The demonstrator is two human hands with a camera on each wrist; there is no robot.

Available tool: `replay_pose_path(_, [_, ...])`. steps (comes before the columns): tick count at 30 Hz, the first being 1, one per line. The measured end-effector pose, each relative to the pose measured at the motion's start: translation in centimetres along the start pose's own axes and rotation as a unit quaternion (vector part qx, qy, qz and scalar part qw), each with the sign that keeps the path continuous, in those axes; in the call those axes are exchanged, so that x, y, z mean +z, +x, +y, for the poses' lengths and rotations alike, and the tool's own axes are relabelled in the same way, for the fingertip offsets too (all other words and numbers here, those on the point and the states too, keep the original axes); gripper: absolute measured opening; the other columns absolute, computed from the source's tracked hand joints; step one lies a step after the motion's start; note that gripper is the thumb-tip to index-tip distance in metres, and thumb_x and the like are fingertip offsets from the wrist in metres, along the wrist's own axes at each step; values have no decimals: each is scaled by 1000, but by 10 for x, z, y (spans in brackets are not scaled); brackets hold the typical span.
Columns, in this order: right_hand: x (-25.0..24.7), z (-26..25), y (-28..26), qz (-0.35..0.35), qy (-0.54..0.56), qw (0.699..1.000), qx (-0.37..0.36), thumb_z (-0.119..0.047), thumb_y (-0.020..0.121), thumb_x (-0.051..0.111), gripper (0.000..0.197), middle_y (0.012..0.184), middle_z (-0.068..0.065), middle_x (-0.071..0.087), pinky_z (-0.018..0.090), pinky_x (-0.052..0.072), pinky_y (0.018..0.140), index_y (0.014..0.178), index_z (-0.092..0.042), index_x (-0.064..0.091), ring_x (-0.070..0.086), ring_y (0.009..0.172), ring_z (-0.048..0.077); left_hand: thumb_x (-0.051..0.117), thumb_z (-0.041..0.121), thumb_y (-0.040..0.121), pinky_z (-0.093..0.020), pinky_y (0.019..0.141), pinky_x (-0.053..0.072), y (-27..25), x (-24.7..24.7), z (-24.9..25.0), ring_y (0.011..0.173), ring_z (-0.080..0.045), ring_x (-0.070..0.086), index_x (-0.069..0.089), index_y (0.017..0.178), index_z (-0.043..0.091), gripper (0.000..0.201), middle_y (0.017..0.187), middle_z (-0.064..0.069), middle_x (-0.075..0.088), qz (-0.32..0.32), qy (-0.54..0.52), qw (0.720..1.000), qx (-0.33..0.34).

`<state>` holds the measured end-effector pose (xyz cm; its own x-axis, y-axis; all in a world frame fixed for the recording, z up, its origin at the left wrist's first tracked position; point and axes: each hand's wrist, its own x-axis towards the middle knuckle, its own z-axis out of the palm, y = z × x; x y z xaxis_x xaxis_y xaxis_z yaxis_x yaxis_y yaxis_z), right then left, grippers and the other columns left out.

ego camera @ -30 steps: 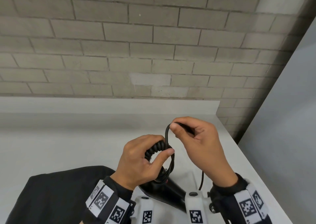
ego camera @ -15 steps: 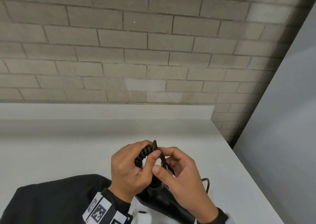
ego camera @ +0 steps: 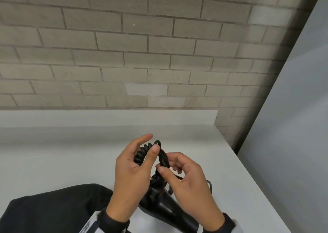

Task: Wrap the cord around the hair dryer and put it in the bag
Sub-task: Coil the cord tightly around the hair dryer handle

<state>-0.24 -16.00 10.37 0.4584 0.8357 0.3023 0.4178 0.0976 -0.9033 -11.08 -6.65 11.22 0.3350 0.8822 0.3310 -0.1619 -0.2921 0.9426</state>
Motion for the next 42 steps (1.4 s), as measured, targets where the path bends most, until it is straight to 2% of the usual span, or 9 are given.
replay_pose_path(3, [5,2,-1,32,-31,999,-15,-31,86,70,22,95,-19,67,8,38,83,103,-43,62,57,100,1,68,50,77,-26,93,48,-1,1,2,107,-6,64,69,112,41,36,108,17,71,7,-8,1000,-18])
replay_pose_path(9, [7,11,-2,127,-102,982,-99,-34,81,76,46,105,-25,63,15,39,89,113,-46,45,57,105,5,67,38,82,-22,78,48,-4,6,7,84,-7,70,74,101,27,23,84,3,75,26,-52,998,-27])
replay_pose_path(14, [22,15,-4,211,-193,920,-268,-21,86,69,43,96,-20,60,29,49,75,121,-28,47,57,85,9,66,39,81,-14,59,46,-5,10,8,62,-5,63,75,91,19,24,70,1,70,44,-78,995,-34])
replay_pose_path(21, [31,11,-6,237,-202,916,-252,-27,91,62,53,98,-16,71,17,45,85,138,-12,42,57,89,8,64,41,82,-22,57,40,-6,10,7,47,-3,52,74,86,17,25,60,1,66,57,-81,994,-34])
replay_pose_path(29, [27,-13,-13,152,-173,965,-126,-39,92,54,57,90,-20,63,4,37,86,143,-26,31,54,95,2,63,42,86,-13,58,46,-10,13,-3,59,-7,60,70,84,23,21,65,1,65,49,-23,998,36])
replay_pose_path(32, [14,-27,-13,80,-86,993,-20,-34,93,60,47,88,-17,67,3,37,85,130,-43,33,58,97,1,64,55,88,-9,66,46,-6,12,-10,72,-9,65,67,88,37,18,80,1,66,54,48,993,89])
replay_pose_path(34, [2,-37,-11,24,16,998,59,-30,91,64,42,87,-13,71,7,41,82,121,-42,38,61,87,0,58,63,83,-9,67,46,-3,9,-14,74,-10,66,65,89,40,25,85,5,62,51,75,989,117])
replay_pose_path(38, [-18,-38,0,-34,243,951,187,-18,87,68,36,74,3,68,27,42,76,121,-15,55,54,66,12,60,50,88,-22,71,55,3,5,-19,78,-14,70,68,98,33,21,91,5,65,4,70,985,157])
replay_pose_path(42, [-26,-24,10,-88,399,881,239,-13,87,69,31,73,10,59,29,41,63,111,3,60,48,64,16,63,40,89,-19,74,52,10,3,-19,82,-16,70,70,112,26,27,92,3,67,-43,65,982,170])
